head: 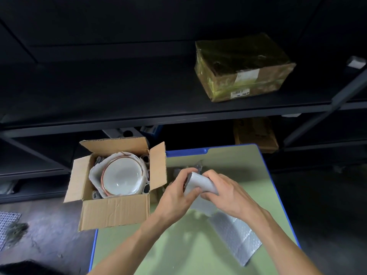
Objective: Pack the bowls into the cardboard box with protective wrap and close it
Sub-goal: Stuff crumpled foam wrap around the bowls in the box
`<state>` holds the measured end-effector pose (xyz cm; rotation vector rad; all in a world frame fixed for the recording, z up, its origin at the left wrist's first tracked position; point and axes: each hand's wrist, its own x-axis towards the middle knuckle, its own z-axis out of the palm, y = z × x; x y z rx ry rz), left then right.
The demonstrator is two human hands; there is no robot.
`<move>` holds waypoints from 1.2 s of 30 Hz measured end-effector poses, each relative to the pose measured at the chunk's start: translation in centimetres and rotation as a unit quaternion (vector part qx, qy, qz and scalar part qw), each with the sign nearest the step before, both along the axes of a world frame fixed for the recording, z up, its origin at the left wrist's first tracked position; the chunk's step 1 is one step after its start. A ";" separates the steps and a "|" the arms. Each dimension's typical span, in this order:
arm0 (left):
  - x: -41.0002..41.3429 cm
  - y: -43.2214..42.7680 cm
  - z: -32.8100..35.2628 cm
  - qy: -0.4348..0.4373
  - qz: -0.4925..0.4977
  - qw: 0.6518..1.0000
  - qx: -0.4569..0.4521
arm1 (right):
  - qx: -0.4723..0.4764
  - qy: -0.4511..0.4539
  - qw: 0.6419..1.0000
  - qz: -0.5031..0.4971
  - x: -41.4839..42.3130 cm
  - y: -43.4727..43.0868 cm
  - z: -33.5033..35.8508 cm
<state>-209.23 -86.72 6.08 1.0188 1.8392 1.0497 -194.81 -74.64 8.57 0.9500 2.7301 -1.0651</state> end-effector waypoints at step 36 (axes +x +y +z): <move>2.9 -0.6 0.4 0.023 0.005 0.999 -0.028 | -0.105 0.062 0.982 -0.146 -0.8 -2.0 1.3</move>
